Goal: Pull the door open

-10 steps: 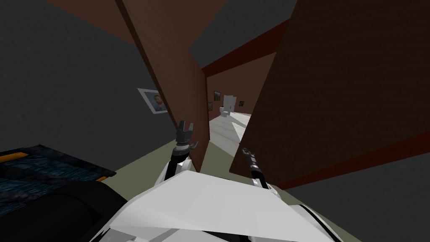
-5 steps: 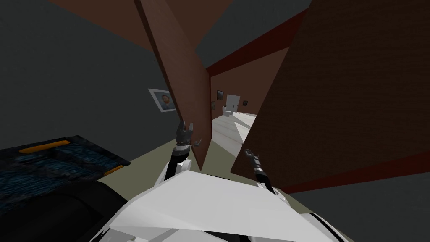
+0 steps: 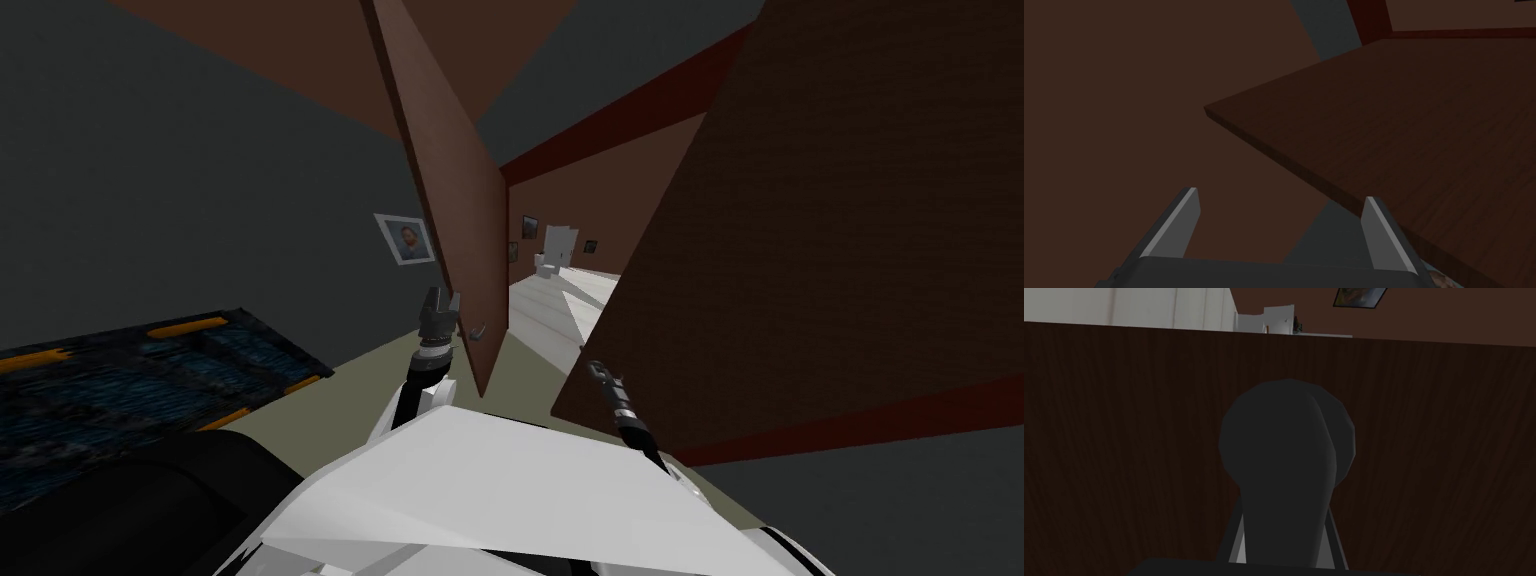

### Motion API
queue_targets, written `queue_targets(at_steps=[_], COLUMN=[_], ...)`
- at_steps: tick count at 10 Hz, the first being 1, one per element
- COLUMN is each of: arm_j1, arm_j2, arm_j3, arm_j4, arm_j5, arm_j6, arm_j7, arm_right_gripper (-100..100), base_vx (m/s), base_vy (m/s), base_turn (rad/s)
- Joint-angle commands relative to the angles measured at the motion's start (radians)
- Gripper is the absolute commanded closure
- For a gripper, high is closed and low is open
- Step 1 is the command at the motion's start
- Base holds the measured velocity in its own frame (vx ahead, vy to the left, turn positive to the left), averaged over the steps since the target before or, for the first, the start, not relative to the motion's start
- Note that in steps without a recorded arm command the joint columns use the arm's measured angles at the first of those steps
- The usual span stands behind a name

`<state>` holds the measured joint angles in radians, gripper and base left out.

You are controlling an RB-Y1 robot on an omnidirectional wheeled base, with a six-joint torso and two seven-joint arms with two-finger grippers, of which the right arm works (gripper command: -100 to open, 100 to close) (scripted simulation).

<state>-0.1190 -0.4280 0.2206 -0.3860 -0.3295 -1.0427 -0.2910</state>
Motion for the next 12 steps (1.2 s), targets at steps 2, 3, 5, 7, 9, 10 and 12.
queue_targets(at_steps=[2,3,5,7,9,10,12], arm_j1=[0.030,0.030,0.042,0.059,0.079,0.083,0.087], arm_j2=[-0.027,-0.027,-0.037,-0.052,-0.070,-0.073,-0.077], arm_j3=[0.039,0.039,0.053,0.076,0.102,0.107,0.112], arm_j4=[-0.002,-0.002,-0.002,-0.003,-0.004,-0.004,0.004], arm_j5=[0.010,0.010,0.014,0.019,0.026,0.027,0.024], arm_j6=[-0.052,-0.052,-0.072,-0.101,-0.136,-0.143,-0.152], arm_j7=[-0.035,-0.035,-0.048,-0.068,-0.091,-0.096,-0.099], arm_right_gripper=[100,100,100,100,100,100,100], base_vx=[-0.217,-0.160,-0.072,-0.122,-0.174,-0.164,-0.106], base_vy=[-0.059,-0.034,-0.008,-0.045,-0.055,-0.046,-0.029], base_turn=[0.145,0.035,0.014,0.102,0.105,0.047,0.069])
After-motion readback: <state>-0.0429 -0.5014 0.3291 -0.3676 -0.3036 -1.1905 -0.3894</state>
